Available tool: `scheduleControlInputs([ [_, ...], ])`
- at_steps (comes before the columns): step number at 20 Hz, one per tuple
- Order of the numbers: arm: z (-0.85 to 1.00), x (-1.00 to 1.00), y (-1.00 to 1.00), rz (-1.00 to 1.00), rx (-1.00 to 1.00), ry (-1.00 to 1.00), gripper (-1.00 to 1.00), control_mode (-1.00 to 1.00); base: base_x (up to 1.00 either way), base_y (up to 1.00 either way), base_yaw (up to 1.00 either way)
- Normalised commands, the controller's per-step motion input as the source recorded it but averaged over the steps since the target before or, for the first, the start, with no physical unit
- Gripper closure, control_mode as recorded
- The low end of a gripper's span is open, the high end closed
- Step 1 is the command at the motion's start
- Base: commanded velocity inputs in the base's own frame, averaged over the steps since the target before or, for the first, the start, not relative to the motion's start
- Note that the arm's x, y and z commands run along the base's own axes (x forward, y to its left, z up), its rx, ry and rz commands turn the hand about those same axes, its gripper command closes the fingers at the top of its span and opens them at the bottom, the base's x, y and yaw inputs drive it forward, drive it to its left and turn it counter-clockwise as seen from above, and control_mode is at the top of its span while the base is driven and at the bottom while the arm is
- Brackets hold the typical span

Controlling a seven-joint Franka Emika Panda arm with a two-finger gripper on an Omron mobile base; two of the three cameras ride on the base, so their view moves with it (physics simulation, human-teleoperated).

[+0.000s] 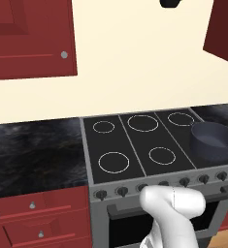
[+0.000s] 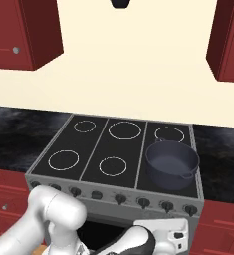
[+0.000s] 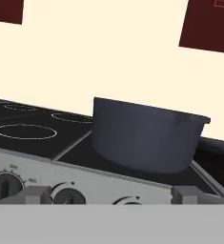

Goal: Turn on the front right burner of the stove.

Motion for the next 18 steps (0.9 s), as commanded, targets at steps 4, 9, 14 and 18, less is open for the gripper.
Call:
scheduleControlInputs([
  [4, -0.09, 0.0, -0.28, 0.0, 0.0, 0.0, -1.0, -1.0, 0.0, 0.0, 0.0],
  [9, -0.12, 0.0, -0.6, 0.0, 0.02, 0.0, -1.0, -1.0, 0.0, 0.0, 0.0],
  [14, -0.26, 0.1, -0.44, 0.0, 0.01, 0.0, -1.0, -1.0, 0.0, 0.0, 0.0],
  [18, -0.28, 0.3, -0.4, 0.0, 0.05, 0.0, -1.0, -1.0, 0.0, 0.0, 0.0],
])
